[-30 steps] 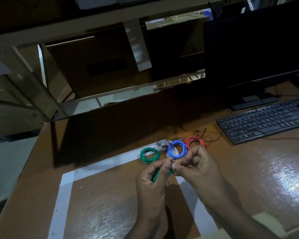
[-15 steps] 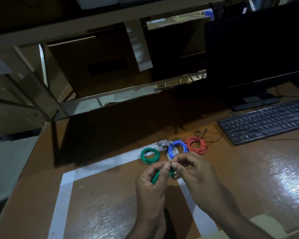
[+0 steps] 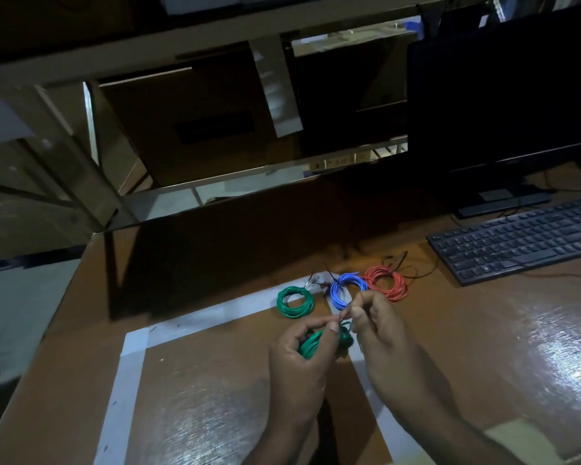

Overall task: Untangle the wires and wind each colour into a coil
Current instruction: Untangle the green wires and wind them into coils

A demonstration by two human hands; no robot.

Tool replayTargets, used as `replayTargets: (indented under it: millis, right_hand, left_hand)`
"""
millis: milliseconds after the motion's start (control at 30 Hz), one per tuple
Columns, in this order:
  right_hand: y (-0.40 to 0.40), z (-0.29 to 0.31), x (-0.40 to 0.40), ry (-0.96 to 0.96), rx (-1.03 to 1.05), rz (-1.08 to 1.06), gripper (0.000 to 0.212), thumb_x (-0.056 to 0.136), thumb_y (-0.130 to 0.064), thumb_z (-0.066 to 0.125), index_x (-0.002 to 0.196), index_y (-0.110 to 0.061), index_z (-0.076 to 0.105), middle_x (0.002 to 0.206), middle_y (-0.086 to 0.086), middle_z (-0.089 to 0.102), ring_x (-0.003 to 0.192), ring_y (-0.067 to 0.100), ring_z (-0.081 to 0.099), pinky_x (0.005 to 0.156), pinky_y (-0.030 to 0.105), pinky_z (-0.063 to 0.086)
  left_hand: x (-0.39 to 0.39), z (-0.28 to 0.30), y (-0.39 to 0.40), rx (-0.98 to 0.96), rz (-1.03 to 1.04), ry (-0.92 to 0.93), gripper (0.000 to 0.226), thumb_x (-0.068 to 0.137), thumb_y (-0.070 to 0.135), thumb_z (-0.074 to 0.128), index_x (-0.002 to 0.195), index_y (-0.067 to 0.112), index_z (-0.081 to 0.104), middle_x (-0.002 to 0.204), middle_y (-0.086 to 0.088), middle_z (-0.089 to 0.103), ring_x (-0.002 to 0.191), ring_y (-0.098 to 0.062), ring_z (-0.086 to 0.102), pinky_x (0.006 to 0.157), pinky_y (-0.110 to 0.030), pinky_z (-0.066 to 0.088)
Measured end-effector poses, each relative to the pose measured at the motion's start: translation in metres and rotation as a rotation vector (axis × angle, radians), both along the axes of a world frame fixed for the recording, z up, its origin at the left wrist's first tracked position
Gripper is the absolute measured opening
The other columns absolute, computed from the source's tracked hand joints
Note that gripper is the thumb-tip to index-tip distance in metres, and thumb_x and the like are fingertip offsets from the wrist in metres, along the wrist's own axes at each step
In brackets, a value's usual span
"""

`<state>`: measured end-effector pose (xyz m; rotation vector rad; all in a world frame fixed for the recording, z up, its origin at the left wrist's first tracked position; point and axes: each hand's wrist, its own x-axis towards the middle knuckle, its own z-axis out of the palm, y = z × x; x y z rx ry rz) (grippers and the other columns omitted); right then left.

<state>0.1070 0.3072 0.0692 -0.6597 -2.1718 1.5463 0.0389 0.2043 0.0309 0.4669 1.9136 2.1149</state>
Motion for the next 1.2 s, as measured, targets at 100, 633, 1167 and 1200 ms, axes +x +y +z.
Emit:
replayTargets:
  millis: [100,633,1167,1200]
  right_hand:
    - [0.005,0.002,-0.005,0.043,-0.245,-0.013,0.021,0.108,-0.020,0.042,0.103,-0.006,0.056,0.078,-0.005,0.054,0.058,-0.007,0.053,0.049,0.008,0.043]
    - [0.014,-0.016,-0.020,0.175,-0.165,-0.002,0.019,0.107,-0.018,0.042,0.091,-0.013,0.052,0.068,-0.017,0.054,0.064,-0.001,0.051,0.061,0.017,0.045]
    - [0.005,-0.023,-0.007,0.088,-0.036,0.093,0.015,0.106,-0.022,0.043,0.096,-0.018,0.052,0.085,-0.003,0.060,0.073,0.006,0.055,0.063,0.017,0.046]
    - [0.008,-0.022,-0.007,0.044,-0.065,0.109,0.016,0.107,-0.024,0.042,0.098,-0.016,0.052,0.090,0.001,0.061,0.078,0.008,0.057,0.063,0.013,0.045]
  left_hand:
    - [0.000,-0.002,-0.003,0.005,-0.129,-0.033,0.026,0.084,0.027,0.079,0.110,0.024,0.077,0.110,-0.001,0.077,0.101,-0.022,0.075,0.079,-0.042,0.064]
    - [-0.012,-0.004,-0.006,-0.087,-0.159,0.128,0.030,0.088,0.012,0.078,0.113,0.029,0.078,0.110,0.007,0.078,0.105,-0.015,0.073,0.086,-0.037,0.061]
    - [-0.016,-0.023,-0.010,-0.125,-0.133,0.040,0.024,0.095,0.014,0.070,0.104,0.033,0.079,0.105,0.004,0.077,0.100,-0.022,0.073,0.080,-0.040,0.064]
    - [-0.014,-0.027,-0.009,-0.138,-0.118,0.023,0.022,0.095,0.014,0.070,0.104,0.032,0.079,0.105,0.002,0.077,0.101,-0.023,0.073,0.081,-0.040,0.064]
